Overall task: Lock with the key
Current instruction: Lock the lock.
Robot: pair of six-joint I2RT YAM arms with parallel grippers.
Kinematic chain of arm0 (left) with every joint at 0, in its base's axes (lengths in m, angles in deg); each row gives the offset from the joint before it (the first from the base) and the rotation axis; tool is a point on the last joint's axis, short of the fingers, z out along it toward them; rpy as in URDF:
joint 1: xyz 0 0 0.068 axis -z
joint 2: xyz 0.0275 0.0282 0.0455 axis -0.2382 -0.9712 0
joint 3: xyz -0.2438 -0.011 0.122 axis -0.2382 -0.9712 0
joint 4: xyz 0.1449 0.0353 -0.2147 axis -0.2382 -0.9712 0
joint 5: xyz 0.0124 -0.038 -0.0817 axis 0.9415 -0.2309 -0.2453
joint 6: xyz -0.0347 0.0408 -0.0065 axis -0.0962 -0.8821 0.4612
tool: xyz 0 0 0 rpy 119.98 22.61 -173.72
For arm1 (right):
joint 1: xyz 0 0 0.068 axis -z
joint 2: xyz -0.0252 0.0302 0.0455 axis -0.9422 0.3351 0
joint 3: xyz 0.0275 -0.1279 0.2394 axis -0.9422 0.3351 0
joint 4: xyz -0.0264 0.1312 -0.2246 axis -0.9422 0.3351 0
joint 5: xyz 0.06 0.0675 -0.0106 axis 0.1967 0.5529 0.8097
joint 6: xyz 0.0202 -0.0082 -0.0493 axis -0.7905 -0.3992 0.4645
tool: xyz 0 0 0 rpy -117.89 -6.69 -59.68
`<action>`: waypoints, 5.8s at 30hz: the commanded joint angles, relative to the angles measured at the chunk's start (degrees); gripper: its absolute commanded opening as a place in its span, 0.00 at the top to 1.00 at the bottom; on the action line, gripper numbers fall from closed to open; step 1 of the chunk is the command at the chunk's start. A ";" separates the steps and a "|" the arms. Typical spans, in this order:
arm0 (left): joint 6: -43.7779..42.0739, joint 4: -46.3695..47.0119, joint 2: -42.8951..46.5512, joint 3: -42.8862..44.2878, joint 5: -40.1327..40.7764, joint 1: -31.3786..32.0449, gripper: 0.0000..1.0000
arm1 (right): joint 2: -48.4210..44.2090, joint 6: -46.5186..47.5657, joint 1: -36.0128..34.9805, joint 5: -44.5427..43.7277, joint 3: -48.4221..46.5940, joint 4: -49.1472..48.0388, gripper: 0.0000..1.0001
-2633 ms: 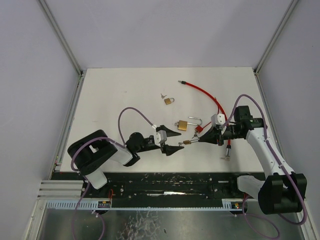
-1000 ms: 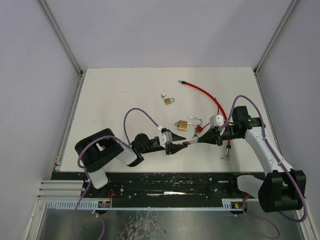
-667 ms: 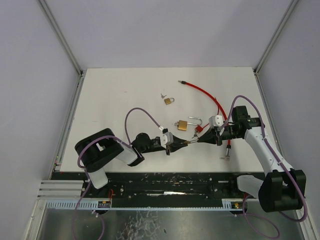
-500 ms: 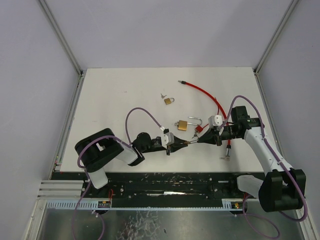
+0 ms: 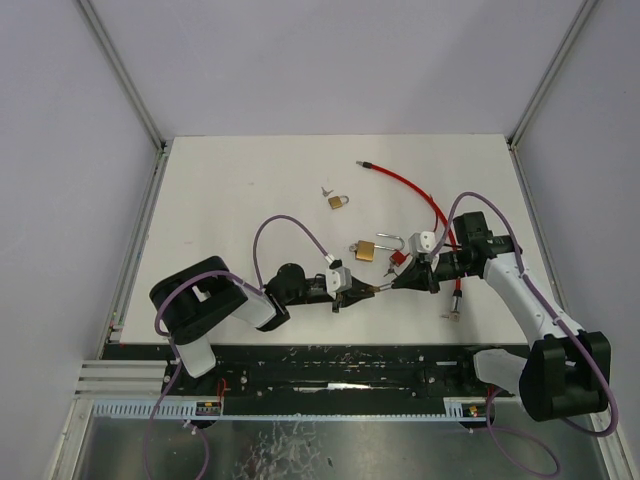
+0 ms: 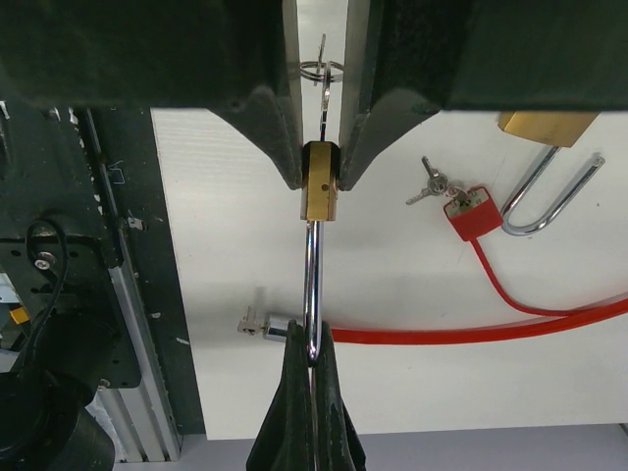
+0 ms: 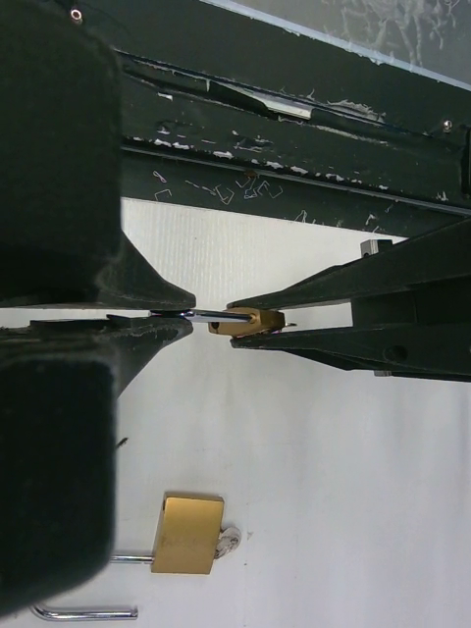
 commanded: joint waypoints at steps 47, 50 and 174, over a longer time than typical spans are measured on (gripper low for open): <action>-10.12 -5.22 0.21 1.66 -3.30 0.39 0.99 | 5.23 -3.18 -10.40 -8.16 4.35 -13.11 1.00; -9.57 -3.07 -0.24 1.22 -3.35 0.34 0.99 | 5.84 -4.83 -11.15 -6.77 4.69 -15.16 1.00; 15.24 12.67 1.95 -4.20 -3.73 -11.89 0.39 | 8.26 -9.83 -5.17 -13.05 -10.65 -3.20 1.00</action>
